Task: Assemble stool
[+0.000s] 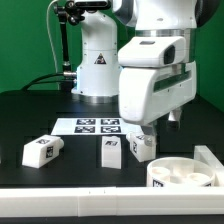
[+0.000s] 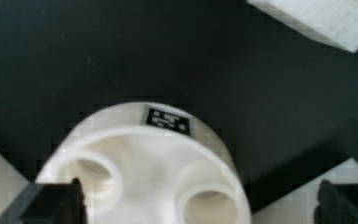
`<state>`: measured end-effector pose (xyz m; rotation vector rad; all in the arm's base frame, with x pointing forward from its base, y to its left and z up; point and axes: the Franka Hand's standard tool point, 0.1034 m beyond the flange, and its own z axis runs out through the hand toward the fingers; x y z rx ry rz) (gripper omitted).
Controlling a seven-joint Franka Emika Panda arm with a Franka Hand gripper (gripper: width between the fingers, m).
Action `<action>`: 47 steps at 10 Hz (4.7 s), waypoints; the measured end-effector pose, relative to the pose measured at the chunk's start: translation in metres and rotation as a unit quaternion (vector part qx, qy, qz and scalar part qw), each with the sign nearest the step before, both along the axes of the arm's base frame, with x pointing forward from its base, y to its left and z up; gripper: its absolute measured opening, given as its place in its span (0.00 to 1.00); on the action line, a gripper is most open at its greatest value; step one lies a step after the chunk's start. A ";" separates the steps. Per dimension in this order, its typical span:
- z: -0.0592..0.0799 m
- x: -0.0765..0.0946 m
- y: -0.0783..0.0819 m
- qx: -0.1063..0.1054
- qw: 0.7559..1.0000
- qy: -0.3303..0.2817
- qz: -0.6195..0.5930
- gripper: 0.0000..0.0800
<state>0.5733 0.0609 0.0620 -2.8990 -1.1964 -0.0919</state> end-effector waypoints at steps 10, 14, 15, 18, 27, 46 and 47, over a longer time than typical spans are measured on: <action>-0.014 -0.025 -0.007 0.002 0.954 0.031 -0.297 0.81; -0.016 -0.032 -0.007 -0.047 0.943 0.134 -0.301 0.81; -0.017 -0.040 -0.007 -0.071 0.936 0.166 -0.302 0.81; -0.020 -0.044 -0.007 -0.099 0.912 0.263 -0.298 0.81; -0.041 -0.061 -0.002 -0.184 0.834 0.449 -0.264 0.81; 0.003 -0.032 0.002 -0.137 0.841 0.450 -0.265 0.41; 0.001 -0.025 0.003 -0.130 0.850 0.433 -0.269 0.41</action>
Offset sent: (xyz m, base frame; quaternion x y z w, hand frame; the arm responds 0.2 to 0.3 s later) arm 0.0000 0.0000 0.0000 0.0000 0.0000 0.1296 0.9916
